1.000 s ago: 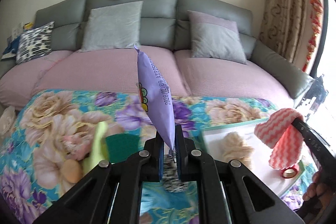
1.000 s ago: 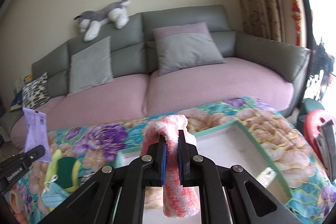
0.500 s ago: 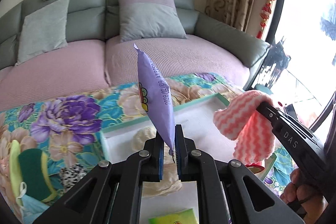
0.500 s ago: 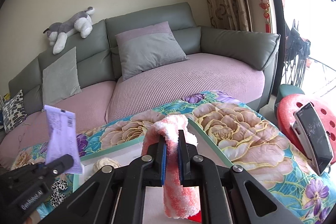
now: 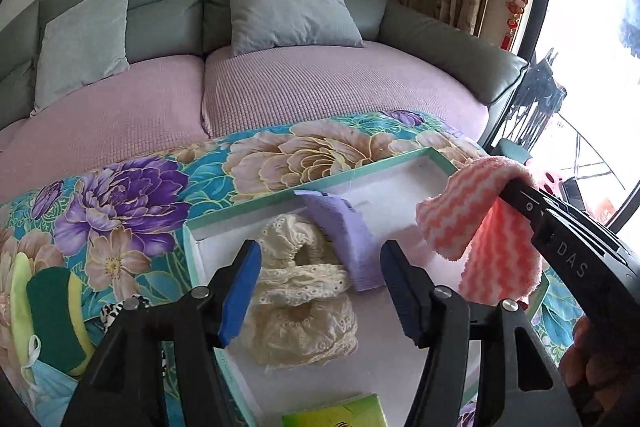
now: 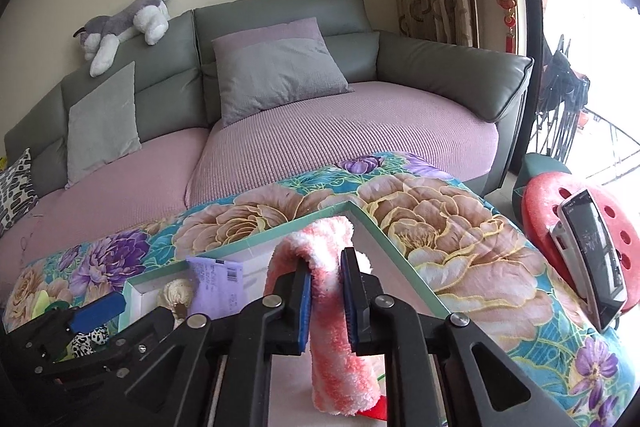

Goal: Organize soft objects
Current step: 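Open the right tool to drop the towel in the tray while the left tool returns to the pile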

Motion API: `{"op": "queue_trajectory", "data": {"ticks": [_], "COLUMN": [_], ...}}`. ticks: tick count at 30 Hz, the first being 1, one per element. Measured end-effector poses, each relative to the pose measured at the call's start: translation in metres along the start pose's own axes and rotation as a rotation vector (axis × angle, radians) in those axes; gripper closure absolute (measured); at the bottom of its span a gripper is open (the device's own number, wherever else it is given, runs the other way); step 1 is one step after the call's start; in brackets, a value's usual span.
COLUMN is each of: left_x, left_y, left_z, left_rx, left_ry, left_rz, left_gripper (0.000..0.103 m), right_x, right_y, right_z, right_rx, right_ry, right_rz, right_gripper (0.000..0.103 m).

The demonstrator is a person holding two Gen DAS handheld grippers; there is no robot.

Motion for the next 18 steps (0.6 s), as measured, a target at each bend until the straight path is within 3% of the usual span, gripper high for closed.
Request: {"op": "queue_trajectory", "data": {"ticks": [2, 4, 8, 13, 18], "left_x": [-0.007, -0.018, -0.043, -0.074, -0.103], "left_y": [0.005, 0.010, 0.018, 0.027, 0.032], "left_z": [0.001, 0.003, 0.006, 0.013, 0.023], "left_rx": [0.004, 0.007, 0.020, 0.055, 0.055], "left_ry": [0.010, 0.035, 0.101, 0.181, 0.255], "left_rz": [-0.027, -0.049, -0.097, -0.176, -0.254], "left_gripper": [0.034, 0.024, 0.014, 0.002, 0.002], "right_x": [-0.001, -0.004, -0.008, -0.014, -0.021], "right_y": [-0.001, 0.000, 0.002, 0.002, 0.001], "right_z": [0.001, 0.001, 0.001, 0.003, 0.007], "right_rx": [-0.014, -0.024, -0.030, -0.046, -0.070], "right_ry": [0.008, 0.025, 0.052, 0.083, 0.110], "right_rz": [0.004, 0.019, 0.031, 0.048, 0.053], "right_gripper": [0.074, 0.038, 0.029, 0.000, 0.000]}}
Point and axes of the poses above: each gripper's, at about its wrist camera, not at the fingertips, and y roughly against the way its jaws point, x to its right, z to its underside, the point moved 2 cm from there along -y, roughly the way its jaws point
